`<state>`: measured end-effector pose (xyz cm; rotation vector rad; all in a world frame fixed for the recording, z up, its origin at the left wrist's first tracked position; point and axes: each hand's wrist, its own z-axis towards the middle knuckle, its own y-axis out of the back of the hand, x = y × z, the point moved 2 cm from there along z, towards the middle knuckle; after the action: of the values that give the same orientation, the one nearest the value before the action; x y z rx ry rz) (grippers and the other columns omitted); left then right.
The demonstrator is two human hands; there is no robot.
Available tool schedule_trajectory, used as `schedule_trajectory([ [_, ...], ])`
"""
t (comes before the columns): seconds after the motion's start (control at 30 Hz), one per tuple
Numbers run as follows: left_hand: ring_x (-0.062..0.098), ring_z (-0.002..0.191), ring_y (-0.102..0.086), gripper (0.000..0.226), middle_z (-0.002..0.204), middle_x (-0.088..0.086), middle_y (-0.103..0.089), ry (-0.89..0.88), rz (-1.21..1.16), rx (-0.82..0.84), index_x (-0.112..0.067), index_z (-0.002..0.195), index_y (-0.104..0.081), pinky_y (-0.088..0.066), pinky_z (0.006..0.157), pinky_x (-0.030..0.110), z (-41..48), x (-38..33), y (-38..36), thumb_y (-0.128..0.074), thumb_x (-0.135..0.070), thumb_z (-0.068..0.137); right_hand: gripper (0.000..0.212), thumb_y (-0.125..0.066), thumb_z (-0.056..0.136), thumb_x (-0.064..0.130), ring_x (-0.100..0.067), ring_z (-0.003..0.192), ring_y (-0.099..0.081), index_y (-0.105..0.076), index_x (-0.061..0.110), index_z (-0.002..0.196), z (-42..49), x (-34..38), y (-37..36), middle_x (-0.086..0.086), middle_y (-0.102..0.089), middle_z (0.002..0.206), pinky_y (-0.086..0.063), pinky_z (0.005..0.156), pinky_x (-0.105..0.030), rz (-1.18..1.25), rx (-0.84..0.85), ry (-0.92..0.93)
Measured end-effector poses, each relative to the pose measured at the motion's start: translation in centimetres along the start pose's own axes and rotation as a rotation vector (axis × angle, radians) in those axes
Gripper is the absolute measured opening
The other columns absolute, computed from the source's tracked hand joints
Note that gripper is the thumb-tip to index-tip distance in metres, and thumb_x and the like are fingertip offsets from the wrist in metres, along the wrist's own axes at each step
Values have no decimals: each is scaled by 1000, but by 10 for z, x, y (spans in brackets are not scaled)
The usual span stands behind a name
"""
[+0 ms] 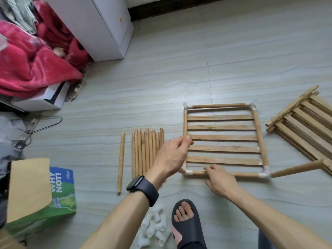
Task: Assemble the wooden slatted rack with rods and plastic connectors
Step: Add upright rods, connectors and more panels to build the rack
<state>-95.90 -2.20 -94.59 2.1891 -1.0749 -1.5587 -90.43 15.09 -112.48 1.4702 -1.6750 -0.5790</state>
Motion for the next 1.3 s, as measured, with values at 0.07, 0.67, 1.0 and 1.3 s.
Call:
schedule_trajectory([
  [0.07, 14, 107, -63, 57, 115, -2, -71, 16, 128, -37, -25, 120, -69, -49, 94, 37, 2, 5, -13, -22, -54, 107, 42, -49, 100, 30, -33, 119, -55, -40, 25, 141, 4, 2, -10, -7, -45, 141, -54, 88, -44, -35, 28, -19],
  [0.67, 22, 88, -65, 62, 97, 0, -69, 140, 188, -89, -27, 98, -65, -55, 86, 46, 13, 28, -31, -13, -60, 93, 45, -54, 98, 44, -25, 130, -49, -56, 24, 138, -74, -33, 111, 1, -56, 140, -45, 103, -44, 169, -441, 60],
  [1.0, 22, 87, -64, 54, 98, 0, -70, 157, 245, -88, -28, 95, -64, -55, 86, 43, 16, 31, -36, -17, -53, 98, 52, -33, 102, 53, -28, 77, -59, -57, 15, 78, -144, -126, 165, -5, -63, 75, -44, 67, -37, 314, -299, -401],
  [1.3, 26, 91, -64, 49, 98, 3, -71, 153, 287, -90, -27, 93, -66, -54, 89, 44, 20, 39, -38, -22, -44, 105, 56, -34, 101, 58, -24, 75, -63, -66, 20, 76, -125, -116, 174, 1, -67, 70, -47, 64, -36, 268, -463, -337],
])
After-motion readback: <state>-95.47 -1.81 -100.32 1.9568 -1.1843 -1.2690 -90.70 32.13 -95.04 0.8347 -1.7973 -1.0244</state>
